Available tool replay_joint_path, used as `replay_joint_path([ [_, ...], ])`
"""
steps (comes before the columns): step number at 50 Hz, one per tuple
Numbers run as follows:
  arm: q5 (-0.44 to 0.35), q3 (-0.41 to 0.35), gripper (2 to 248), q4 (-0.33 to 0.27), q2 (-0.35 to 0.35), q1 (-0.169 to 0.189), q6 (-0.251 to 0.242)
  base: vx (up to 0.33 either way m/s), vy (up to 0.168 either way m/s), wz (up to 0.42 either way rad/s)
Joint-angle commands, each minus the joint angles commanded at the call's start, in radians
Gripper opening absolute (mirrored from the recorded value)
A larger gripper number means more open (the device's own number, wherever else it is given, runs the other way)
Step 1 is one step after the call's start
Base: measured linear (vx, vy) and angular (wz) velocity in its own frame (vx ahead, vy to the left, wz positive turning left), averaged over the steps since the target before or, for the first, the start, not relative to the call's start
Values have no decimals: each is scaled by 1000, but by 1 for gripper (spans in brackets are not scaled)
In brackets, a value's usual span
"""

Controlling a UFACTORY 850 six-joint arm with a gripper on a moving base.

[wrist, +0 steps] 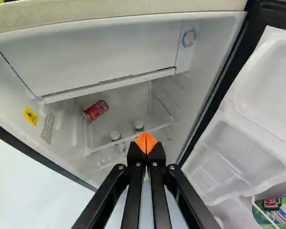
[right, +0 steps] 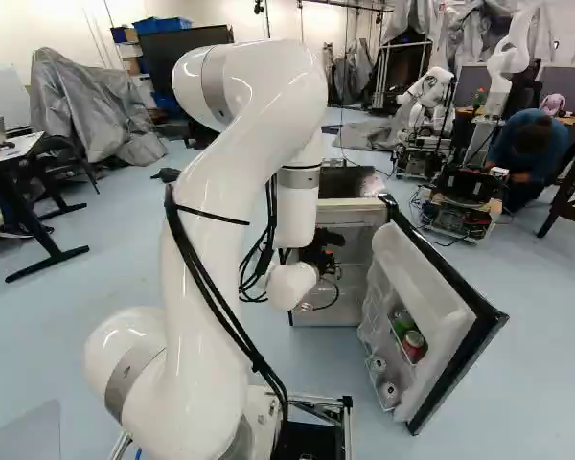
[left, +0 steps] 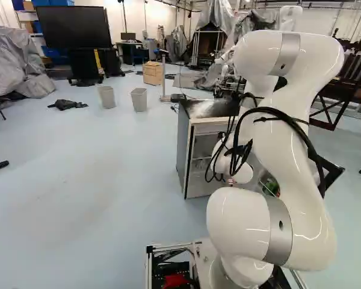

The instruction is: Grab a drink from the fridge

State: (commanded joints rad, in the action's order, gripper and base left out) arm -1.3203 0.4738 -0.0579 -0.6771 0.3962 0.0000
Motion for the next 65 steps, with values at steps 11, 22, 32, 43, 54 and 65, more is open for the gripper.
replay_joint_path([
  [11,0,-2,26,1,1,0,0,0,0,0],
  [22,4,-5,26,2,8,-4,0,0,0,0],
  [32,12,-12,26,3,27,-11,0,0,0,0],
  [43,28,-26,26,5,61,-25,0,0,0,0],
  [54,50,-45,26,7,108,-45,0,0,0,0],
  [65,79,-69,26,11,169,-70,0,0,0,0],
])
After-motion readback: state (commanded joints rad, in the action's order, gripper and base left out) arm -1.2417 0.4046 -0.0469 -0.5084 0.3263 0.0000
